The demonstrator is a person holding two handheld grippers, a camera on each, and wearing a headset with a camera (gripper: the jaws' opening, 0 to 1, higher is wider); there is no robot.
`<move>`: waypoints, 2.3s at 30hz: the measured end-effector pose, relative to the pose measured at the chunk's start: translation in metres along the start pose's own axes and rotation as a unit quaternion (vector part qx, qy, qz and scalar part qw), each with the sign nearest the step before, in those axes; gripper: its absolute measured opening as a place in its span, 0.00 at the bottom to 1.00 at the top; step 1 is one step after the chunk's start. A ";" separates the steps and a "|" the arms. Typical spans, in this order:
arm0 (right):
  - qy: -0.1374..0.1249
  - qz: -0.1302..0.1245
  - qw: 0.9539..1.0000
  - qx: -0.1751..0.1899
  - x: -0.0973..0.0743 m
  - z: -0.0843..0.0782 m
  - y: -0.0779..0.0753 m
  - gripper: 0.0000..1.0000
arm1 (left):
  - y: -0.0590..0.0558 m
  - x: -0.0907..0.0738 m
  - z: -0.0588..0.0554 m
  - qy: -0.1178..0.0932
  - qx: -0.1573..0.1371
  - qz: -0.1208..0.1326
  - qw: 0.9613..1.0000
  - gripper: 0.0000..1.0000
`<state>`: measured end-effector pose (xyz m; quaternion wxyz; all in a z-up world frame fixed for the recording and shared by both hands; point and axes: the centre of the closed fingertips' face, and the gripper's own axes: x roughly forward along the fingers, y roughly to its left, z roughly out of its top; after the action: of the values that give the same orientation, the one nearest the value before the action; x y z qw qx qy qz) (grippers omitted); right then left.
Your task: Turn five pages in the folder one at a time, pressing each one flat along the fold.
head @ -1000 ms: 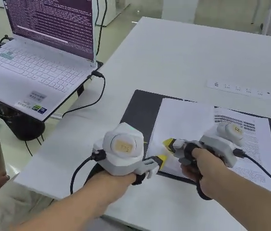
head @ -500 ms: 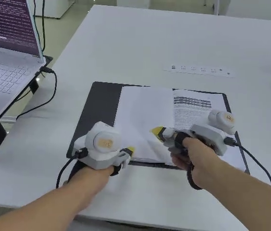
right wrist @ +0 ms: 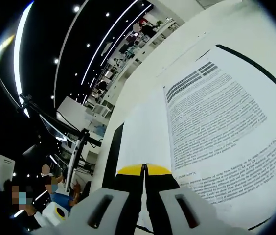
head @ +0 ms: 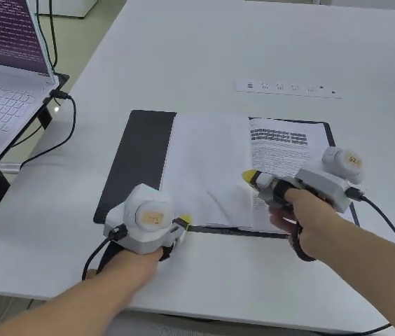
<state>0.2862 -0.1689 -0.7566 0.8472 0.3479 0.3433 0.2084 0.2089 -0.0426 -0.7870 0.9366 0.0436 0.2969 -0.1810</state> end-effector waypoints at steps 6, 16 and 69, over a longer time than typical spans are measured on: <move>-0.006 0.015 0.999 -0.048 0.013 0.013 -0.003 0.00 | 0.000 0.000 -0.001 -0.005 -0.001 0.005 1.000 0.25; 0.020 0.009 0.997 -0.070 0.029 0.012 -0.007 0.00 | 0.001 0.002 -0.002 -0.006 -0.004 0.013 1.000 0.24; -0.072 -0.016 0.996 -0.041 0.127 0.114 -0.036 0.00 | 0.001 0.000 -0.002 -0.035 -0.015 0.022 0.999 0.23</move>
<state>0.4594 -0.1687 -0.7784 0.8867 0.3213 0.2775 0.1832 0.2083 -0.0415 -0.7886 0.9507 0.0293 0.2654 -0.1576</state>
